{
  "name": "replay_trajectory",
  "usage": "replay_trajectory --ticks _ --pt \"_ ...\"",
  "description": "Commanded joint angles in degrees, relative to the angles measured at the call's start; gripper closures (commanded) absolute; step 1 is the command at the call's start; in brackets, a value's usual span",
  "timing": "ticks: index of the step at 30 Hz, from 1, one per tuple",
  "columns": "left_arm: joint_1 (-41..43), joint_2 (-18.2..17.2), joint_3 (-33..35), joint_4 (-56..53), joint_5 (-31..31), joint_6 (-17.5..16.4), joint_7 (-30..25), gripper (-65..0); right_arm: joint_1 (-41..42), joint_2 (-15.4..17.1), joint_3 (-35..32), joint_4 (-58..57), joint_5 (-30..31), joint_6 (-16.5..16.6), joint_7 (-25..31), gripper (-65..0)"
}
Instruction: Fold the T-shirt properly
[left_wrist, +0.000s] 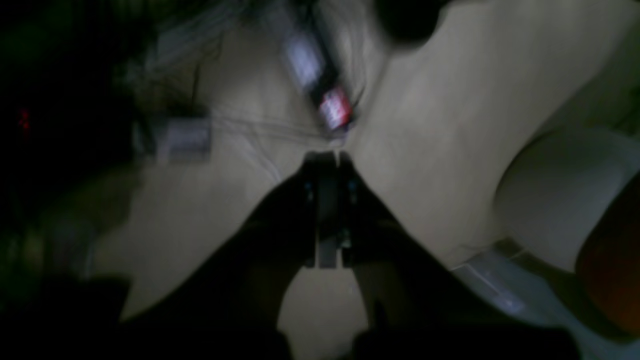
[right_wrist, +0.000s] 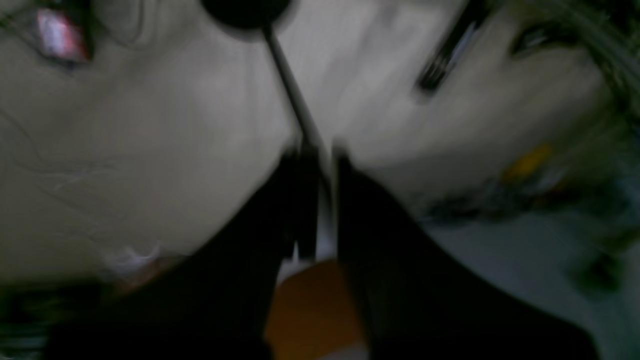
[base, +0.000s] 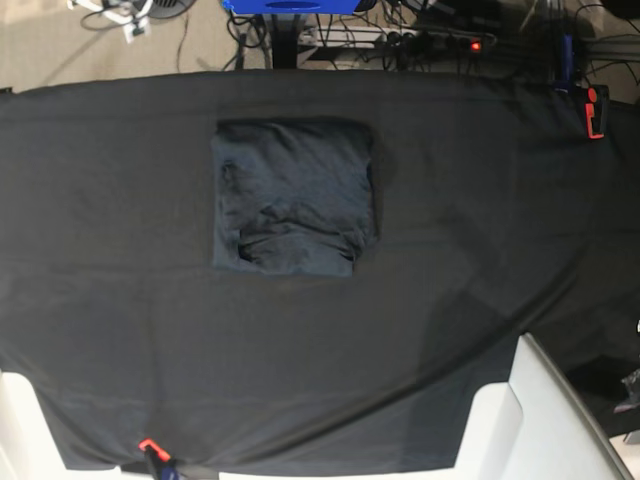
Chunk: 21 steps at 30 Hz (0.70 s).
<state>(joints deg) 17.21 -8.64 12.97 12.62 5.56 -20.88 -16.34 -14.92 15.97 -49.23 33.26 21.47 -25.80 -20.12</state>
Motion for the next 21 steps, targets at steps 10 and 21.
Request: replay_trajectory --ticks 10,21 --pt "-10.5 2.4 0.7 -8.8 1.1 7.3 -7.3 0.0 4.1 -8.9 -6.1 -33.3 -0.2 -1.2 49.5 -4.8" --pt "-10.7 1.7 0.7 -8.4 1.2 7.3 -7.6 0.0 0.4 -7.7 22.0 -24.9 -0.2 -1.2 49.5 -4.5"
